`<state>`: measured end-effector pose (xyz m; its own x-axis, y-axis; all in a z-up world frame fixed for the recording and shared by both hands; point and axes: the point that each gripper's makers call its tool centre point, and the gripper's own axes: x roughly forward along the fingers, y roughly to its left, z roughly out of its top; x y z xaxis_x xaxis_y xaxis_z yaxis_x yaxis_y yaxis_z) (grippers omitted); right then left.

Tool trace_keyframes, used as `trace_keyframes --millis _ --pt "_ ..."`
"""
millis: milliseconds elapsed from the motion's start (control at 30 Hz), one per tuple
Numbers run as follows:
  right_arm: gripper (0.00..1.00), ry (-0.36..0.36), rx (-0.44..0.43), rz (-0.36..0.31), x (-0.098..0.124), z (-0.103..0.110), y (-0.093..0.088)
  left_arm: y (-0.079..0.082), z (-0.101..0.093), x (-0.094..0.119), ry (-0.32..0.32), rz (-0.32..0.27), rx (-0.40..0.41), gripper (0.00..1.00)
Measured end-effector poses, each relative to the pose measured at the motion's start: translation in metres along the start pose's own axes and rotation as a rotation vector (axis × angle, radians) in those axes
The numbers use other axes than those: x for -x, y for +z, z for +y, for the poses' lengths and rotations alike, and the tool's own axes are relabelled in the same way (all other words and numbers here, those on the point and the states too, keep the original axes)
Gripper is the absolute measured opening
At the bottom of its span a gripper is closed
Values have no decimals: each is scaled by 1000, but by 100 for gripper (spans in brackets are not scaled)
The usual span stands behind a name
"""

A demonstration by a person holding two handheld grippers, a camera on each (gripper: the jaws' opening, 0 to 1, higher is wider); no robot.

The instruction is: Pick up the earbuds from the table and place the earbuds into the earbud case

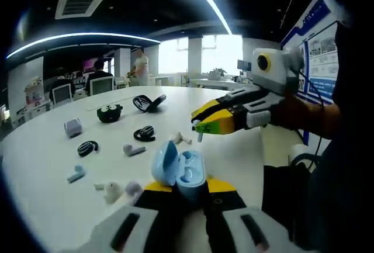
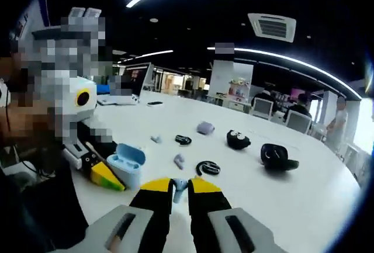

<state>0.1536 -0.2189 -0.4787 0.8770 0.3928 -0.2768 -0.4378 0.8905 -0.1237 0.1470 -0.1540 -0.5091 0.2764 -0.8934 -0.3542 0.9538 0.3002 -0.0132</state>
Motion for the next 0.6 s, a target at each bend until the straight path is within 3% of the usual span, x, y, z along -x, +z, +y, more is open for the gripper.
trace_keyframes --millis 367,600 --pt "10 -108 -169 -22 18 -22 -21 0 0 0 -1 -4 2 19" --pt "10 -132 -266 -68 32 -30 -25 0 0 0 -4 -4 1 19"
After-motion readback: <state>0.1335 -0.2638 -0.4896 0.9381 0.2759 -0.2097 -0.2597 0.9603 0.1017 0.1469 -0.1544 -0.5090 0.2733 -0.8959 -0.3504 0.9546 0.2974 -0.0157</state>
